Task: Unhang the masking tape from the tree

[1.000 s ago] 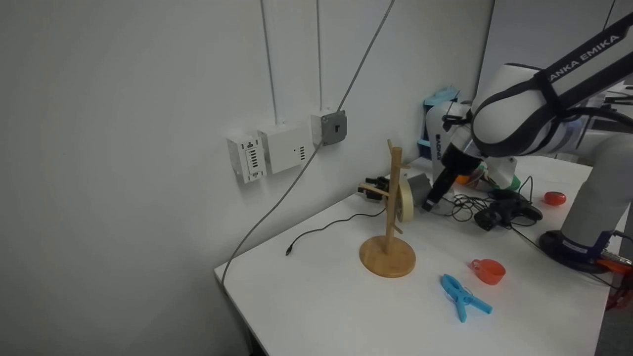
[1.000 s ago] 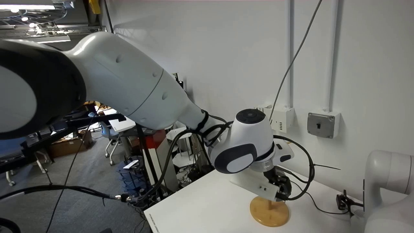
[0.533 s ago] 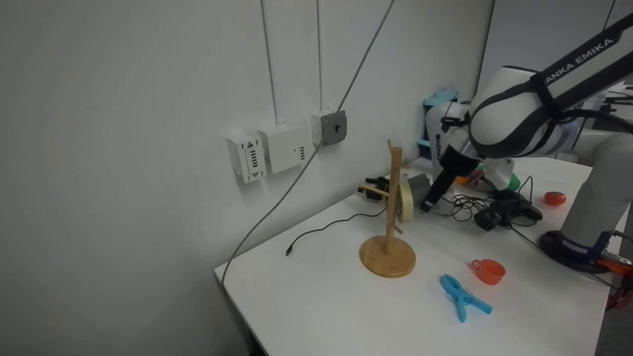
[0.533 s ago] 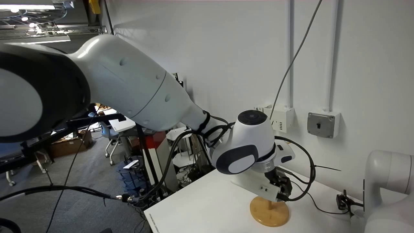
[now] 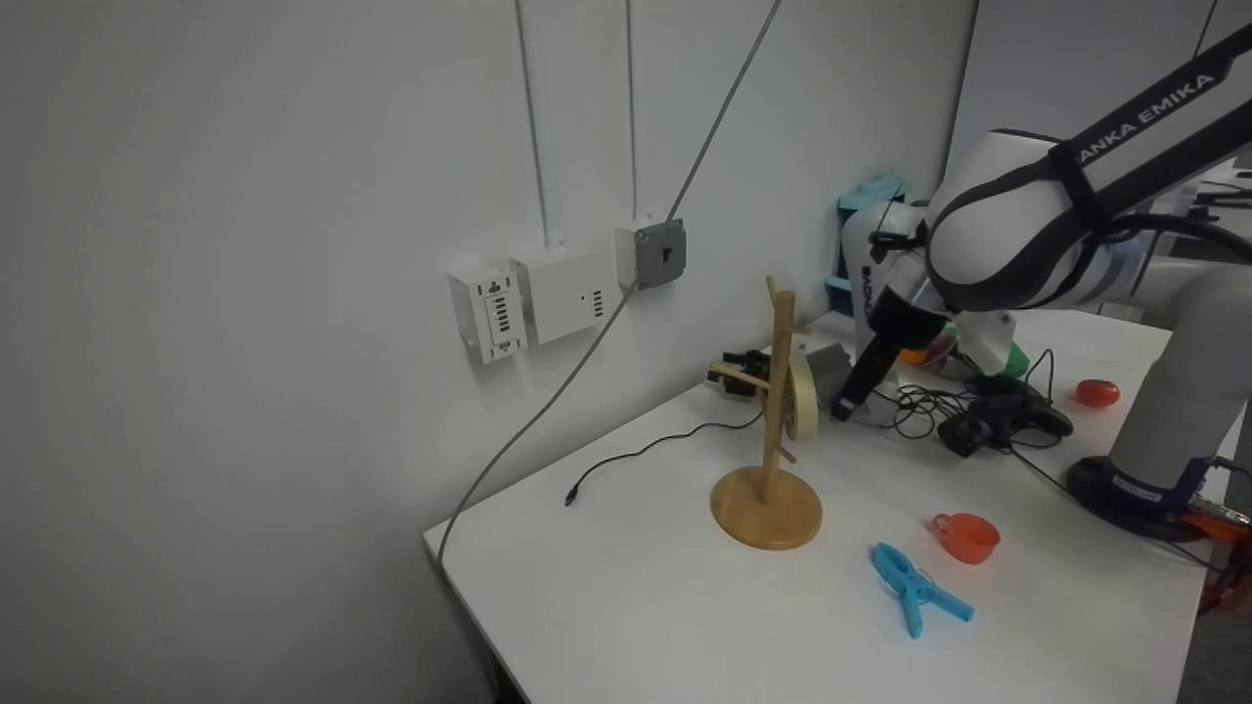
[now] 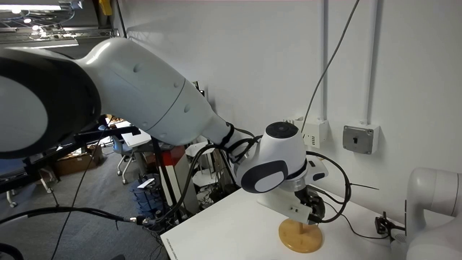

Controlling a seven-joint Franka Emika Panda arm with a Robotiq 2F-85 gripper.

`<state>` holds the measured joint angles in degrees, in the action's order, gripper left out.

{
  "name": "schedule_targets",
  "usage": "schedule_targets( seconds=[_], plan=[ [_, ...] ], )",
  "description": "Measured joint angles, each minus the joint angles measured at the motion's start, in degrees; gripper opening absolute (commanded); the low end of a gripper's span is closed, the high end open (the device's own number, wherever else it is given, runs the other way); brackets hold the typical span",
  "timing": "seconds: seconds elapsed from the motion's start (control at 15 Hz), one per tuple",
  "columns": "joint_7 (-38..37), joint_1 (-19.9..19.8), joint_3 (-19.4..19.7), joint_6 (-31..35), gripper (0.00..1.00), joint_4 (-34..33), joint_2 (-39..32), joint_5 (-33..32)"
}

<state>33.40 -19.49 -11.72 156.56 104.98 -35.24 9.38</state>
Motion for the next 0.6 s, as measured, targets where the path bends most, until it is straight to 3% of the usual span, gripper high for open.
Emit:
schedule_targets(
  seconds=[0.33,0.4,0.47,0.53,0.6],
  plan=[
    [0.05,0.82,-3.55,0.0,0.97,1.84,3.17,0.0],
    [0.05,0.96,-3.94,0.0,0.91,2.33,3.64,0.0],
    [0.05,1.06,-4.17,0.0,0.91,2.78,4.01,0.0],
    [0.05,1.15,-4.21,0.0,0.84,3.24,4.35,0.0],
    [0.03,1.19,-4.21,0.0,0.84,3.6,4.64,0.0]
  ],
)
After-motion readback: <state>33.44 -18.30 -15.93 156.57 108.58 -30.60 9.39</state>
